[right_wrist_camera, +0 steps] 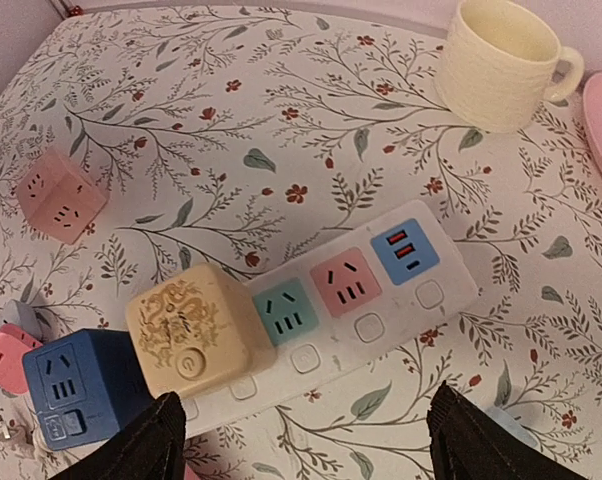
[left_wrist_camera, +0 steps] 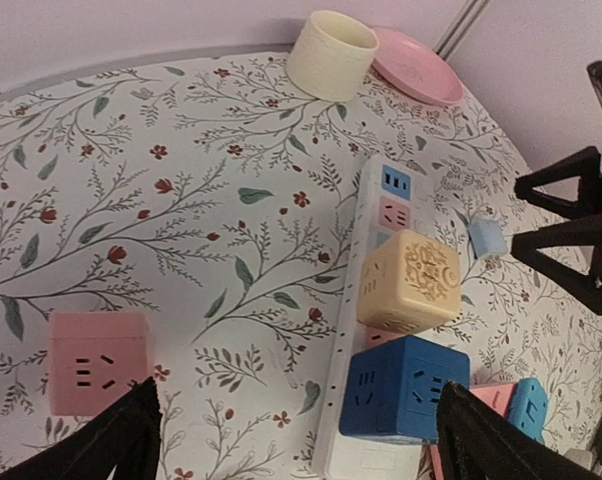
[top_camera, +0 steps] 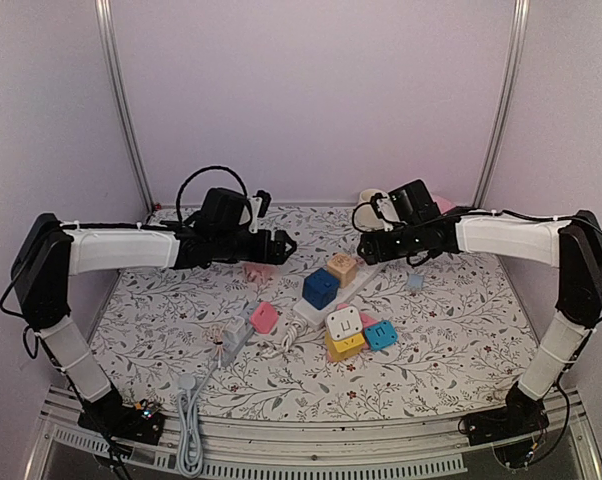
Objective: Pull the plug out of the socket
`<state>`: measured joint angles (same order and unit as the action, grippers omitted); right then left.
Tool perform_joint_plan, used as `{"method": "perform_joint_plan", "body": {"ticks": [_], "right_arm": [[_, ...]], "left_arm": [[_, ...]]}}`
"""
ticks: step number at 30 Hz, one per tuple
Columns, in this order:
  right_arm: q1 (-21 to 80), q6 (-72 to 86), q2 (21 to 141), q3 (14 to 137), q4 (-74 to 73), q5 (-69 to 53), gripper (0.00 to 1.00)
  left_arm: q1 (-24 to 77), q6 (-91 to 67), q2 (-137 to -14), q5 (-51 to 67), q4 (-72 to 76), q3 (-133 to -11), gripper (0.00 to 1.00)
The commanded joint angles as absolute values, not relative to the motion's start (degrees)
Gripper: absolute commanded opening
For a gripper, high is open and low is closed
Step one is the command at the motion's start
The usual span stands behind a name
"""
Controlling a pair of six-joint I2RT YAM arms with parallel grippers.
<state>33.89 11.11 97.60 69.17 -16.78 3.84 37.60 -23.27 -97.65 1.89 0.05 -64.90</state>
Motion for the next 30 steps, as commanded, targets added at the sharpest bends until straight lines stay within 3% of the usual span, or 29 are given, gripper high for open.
{"method": "perform_joint_plan", "body": {"ticks": [1, 25, 30], "right_arm": [[37.37, 6.91, 101.33, 73.46, -15.33, 2.12, 0.85], [40.91, 2.99, 114.35, 80.07, -17.08, 0.36, 0.84], [40.94, 2.26, 115.88, 81.34, -16.27, 0.42, 0.78]], "left_arm": [[41.92, -24.43, -99.58, 1.89, -1.26, -66.73, 0.96], [46.17, -28.35, -112.10, 3.42, 0.79, -60.17, 0.78], [46.12, -28.54, -114.77, 2.35, 0.35, -59.56, 0.75]]}}
